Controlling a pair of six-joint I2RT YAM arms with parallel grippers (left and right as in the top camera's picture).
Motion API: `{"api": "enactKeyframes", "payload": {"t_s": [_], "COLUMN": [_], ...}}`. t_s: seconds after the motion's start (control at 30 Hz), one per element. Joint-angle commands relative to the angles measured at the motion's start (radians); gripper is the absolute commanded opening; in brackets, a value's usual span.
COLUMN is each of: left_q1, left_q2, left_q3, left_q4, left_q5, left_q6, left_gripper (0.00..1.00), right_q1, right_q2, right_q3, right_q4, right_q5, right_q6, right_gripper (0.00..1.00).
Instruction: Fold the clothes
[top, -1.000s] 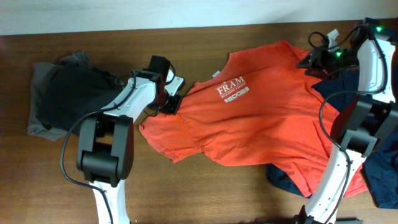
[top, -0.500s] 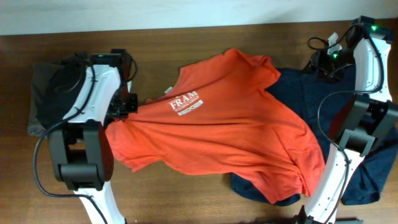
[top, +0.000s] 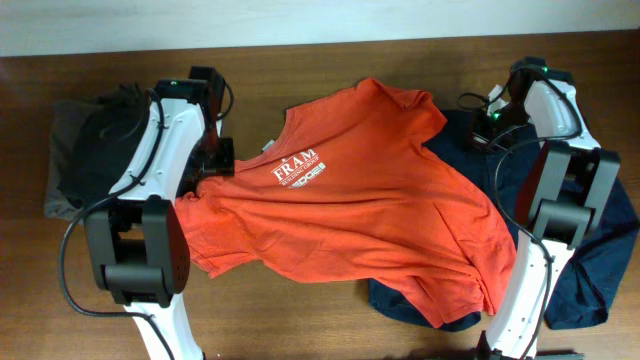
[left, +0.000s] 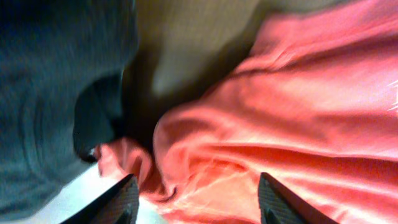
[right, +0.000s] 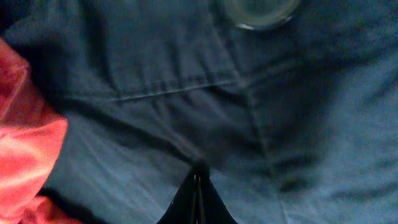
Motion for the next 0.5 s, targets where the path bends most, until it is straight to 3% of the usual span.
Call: {"api": "enactKeyframes", "payload": {"t_s": [0.0,0.13,0.23,0.43,0.47], "left_q1": [0.001,-0.01,-0.043,-0.136,-0.154], "left_q2": [-0.026,-0.026,-0.013,0.09,0.118], "left_q3": [0.037,0.036,0.036,0.036,0.036], "left_q4": [0.064,0.266,0.396,0.608,0.643], "left_q5": [0.151,0.431,0.456,0.456,0.455], "left_q6": [0.002,0.13,0.183,0.22,0.239], "left_gripper": [0.65,0.76,0.87,0.87,0.91], "right_q1": [-0.061,-0.182,-0.23,-0.204,-0.195], "right_q2": [0.035,0.035,0.035,0.035,0.035], "right_q3": [-0.063,-0.054,-0.054,-0.054,-0.054], "right_q4": [0.016,0.018,0.018,0.015,0.014], "right_q5": [0.425,0.474,0.357,0.35,0.35], "right_q6": [0.142,0.164,0.084,0.047,0.047], "right_gripper": [0.04,0.04,0.04,0.04,0.04]}}
